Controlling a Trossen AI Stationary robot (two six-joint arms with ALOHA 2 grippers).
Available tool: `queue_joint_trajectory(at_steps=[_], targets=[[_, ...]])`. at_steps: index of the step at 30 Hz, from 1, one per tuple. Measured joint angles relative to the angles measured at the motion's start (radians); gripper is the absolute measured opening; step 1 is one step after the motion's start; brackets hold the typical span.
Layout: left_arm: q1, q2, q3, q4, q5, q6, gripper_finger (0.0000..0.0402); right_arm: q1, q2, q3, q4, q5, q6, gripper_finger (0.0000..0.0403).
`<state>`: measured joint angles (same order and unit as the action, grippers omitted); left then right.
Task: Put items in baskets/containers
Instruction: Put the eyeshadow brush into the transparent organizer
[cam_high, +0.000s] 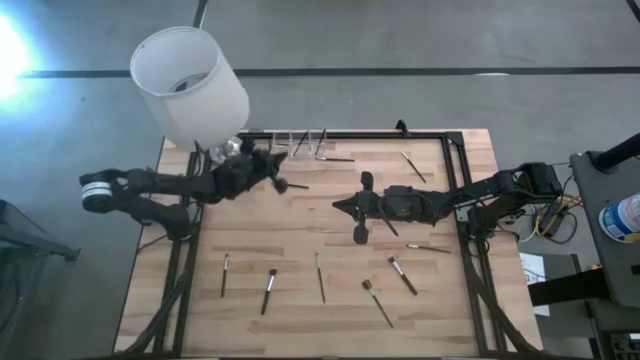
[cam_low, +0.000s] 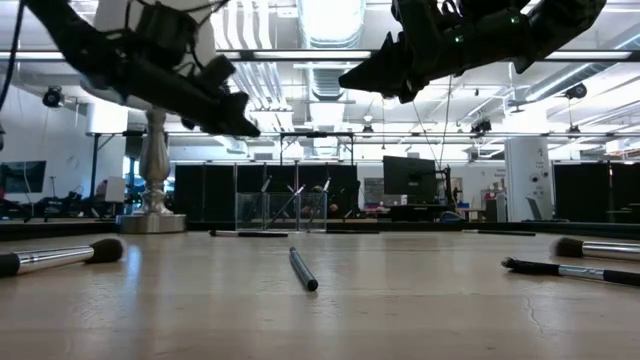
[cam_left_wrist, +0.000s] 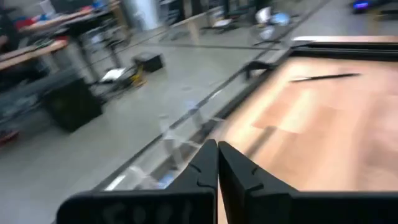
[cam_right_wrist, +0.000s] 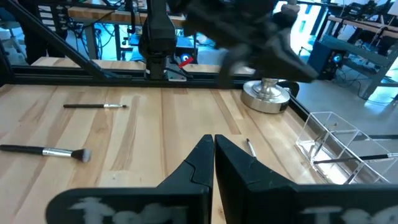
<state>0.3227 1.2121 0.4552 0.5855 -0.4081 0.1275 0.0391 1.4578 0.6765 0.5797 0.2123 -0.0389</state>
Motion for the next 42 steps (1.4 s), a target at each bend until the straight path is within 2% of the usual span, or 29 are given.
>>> queue_joint_trajectory(at_steps=[4, 14, 18, 21, 26, 31, 34, 38, 42], targets=[[-0.112, -0.045, -0.048, 0.043, -0.001, 0.037, 0.0001, 0.0, 0.0, 0.0, 0.0, 0.0, -0.006, 0.0008], [-0.266, -0.085, -0.142, 0.046, -0.004, -0.024, 0.0, 0.0, 0.0, -0.001, -0.035, 0.0, 0.005, 0.0008], [-0.31, -0.093, -0.181, 0.103, 0.006, -0.048, 0.0, -0.001, 0.0, -0.002, -0.123, 0.0, 0.037, 0.0008], [-0.337, -0.095, -0.224, 0.095, 0.052, -0.109, 0.0, -0.001, 0.0, -0.002, -0.179, 0.0, 0.089, 0.0009], [-0.383, -0.096, -0.324, 0.155, 0.079, -0.145, 0.0, -0.001, 0.028, 0.014, -0.182, 0.0, 0.134, 0.0014], [-0.401, -0.095, -0.446, 0.349, 0.078, -0.203, 0.0, -0.007, 0.112, 0.088, -0.182, 0.0, 0.127, 0.0047], [-0.401, -0.1, -0.446, 0.339, 0.08, -0.22, 0.0, -0.021, 0.165, 0.144, -0.215, 0.0, 0.116, 0.0074], [-0.402, -0.093, -0.445, 0.326, 0.101, -0.228, 0.0, -0.037, 0.178, 0.215, -0.4, 0.02, 0.136, 0.0111], [-0.402, -0.091, -0.445, 0.295, 0.101, -0.235, 0.0, -0.04, 0.12, 0.241, -0.656, 0.068, 0.187, 0.0143]])
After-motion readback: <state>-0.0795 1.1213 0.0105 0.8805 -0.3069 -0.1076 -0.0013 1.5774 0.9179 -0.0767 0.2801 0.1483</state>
